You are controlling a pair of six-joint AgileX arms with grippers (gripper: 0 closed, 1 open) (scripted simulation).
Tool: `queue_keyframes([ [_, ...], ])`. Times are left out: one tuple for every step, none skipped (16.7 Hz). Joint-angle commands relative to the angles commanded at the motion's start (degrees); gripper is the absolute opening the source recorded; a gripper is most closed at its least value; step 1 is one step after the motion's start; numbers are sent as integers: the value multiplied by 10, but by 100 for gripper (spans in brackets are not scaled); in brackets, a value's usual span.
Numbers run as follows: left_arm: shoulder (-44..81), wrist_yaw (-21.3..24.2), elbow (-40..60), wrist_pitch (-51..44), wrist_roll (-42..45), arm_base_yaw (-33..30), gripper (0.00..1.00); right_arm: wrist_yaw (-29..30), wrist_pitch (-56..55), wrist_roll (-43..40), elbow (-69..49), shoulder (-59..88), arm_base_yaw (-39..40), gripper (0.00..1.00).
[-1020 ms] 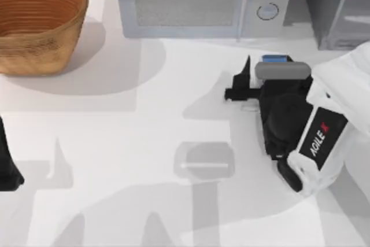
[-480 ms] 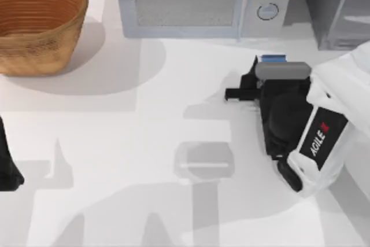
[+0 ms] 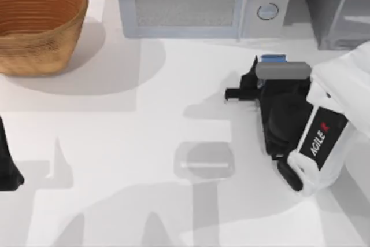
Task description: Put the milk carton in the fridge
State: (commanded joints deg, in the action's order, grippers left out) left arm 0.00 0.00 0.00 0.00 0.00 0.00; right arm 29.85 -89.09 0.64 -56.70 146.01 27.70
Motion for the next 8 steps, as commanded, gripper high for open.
queue_keyframes([
  [0,0,0,0,0,0,100,0,1,0,0,-1,0,0],
  [0,0,0,0,0,0,100,0,9,0,1,-9,0,0],
  [0,0,0,0,0,0,100,0,22,0,2,-22,0,0],
  [0,0,0,0,0,0,100,0,41,-1,4,-42,-1,0],
  [0,0,0,0,0,0,100,0,64,-1,8,-67,-1,0],
  [0,0,0,0,0,0,100,0,89,0,11,-96,-2,0],
  [0,0,0,0,0,0,100,0,117,0,15,-129,-3,0],
  [0,0,0,0,0,0,100,0,146,0,18,-164,-2,0],
])
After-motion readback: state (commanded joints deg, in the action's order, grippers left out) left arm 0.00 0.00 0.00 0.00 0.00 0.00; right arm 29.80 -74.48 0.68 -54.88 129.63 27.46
